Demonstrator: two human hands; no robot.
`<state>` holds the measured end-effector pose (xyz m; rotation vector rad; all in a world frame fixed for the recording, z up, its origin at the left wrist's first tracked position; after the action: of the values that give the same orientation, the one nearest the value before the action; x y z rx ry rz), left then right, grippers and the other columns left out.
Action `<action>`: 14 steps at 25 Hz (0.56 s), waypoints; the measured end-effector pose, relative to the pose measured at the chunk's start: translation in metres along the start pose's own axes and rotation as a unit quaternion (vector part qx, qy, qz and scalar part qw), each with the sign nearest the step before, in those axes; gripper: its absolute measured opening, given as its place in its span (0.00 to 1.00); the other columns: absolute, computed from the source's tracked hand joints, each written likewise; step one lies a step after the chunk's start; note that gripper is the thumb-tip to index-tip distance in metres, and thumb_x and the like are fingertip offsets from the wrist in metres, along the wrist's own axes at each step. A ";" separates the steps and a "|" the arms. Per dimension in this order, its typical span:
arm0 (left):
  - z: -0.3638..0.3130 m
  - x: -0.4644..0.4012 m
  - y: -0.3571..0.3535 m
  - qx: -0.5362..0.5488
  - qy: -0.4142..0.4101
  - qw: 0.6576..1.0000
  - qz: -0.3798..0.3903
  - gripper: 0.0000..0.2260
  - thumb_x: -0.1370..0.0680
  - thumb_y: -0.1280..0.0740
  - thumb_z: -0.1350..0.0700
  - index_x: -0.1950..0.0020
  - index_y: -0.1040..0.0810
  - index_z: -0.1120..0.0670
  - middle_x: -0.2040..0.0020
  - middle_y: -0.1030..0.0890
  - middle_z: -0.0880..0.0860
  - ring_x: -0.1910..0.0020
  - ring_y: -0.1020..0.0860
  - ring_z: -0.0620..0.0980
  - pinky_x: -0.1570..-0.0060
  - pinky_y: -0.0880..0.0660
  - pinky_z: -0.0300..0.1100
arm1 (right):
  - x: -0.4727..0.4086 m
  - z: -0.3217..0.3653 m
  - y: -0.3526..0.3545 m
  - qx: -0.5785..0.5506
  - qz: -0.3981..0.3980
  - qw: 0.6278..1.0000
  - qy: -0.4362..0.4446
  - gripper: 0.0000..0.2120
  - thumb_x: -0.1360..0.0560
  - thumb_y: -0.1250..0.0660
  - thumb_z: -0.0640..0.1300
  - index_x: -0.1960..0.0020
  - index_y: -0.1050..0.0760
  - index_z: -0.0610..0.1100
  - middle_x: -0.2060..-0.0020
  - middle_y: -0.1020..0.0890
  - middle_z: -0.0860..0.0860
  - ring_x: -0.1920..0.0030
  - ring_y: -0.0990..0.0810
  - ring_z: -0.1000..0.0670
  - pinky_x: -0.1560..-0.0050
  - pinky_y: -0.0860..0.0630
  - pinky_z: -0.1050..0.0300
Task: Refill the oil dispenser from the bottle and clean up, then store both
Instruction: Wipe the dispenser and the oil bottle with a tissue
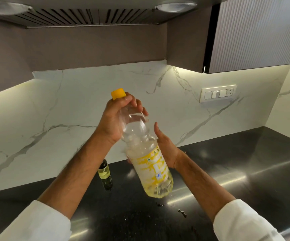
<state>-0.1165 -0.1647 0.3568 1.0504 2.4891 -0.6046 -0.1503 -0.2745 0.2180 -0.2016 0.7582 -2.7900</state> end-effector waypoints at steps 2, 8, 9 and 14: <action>-0.012 -0.003 0.017 -0.036 -0.024 0.998 -0.051 0.07 0.27 0.32 0.55 0.64 0.21 0.55 0.63 0.20 0.55 0.59 0.18 0.61 0.57 0.20 0.52 | 0.010 -0.001 0.028 0.030 -0.058 0.997 0.033 0.40 0.19 0.52 0.70 0.29 0.26 0.38 0.33 0.21 0.39 0.33 0.22 0.39 0.29 0.28 0.42; -0.013 0.003 0.064 -0.157 -0.089 0.958 -0.224 0.08 0.23 0.33 0.58 0.61 0.20 0.54 0.64 0.17 0.54 0.59 0.16 0.62 0.56 0.20 0.56 | 0.035 -0.049 0.033 0.179 -0.167 0.953 0.177 0.23 0.17 0.48 0.58 0.28 0.28 0.50 0.33 0.20 0.55 0.31 0.24 0.56 0.29 0.31 0.55; -0.010 0.003 0.064 -0.160 -0.093 0.954 -0.238 0.08 0.22 0.33 0.59 0.61 0.19 0.54 0.65 0.17 0.54 0.60 0.16 0.61 0.56 0.20 0.57 | 0.033 -0.059 0.020 0.210 -0.157 0.946 0.190 0.22 0.15 0.49 0.57 0.24 0.33 0.52 0.28 0.25 0.58 0.27 0.29 0.59 0.27 0.33 0.60; 0.003 0.009 0.071 -0.139 -0.083 0.943 -0.291 0.13 0.23 0.32 0.57 0.67 0.18 0.51 0.67 0.17 0.54 0.62 0.17 0.60 0.58 0.21 0.55 | 0.028 -0.085 -0.002 0.339 -0.209 0.890 0.222 0.33 0.18 0.50 0.67 0.17 0.56 0.61 0.19 0.51 0.65 0.20 0.53 0.63 0.22 0.49 0.60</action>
<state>-0.0694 -0.1157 0.3330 0.1406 2.6201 -0.4504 -0.1942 -0.2395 0.1477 0.4706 -0.2753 -3.3503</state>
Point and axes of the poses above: each hand's wrist, its own x-axis away from the middle knuckle, its own y-axis out of the back of the hand, z = x × y, the point moved 6 cm from there along -x, towards the middle knuckle
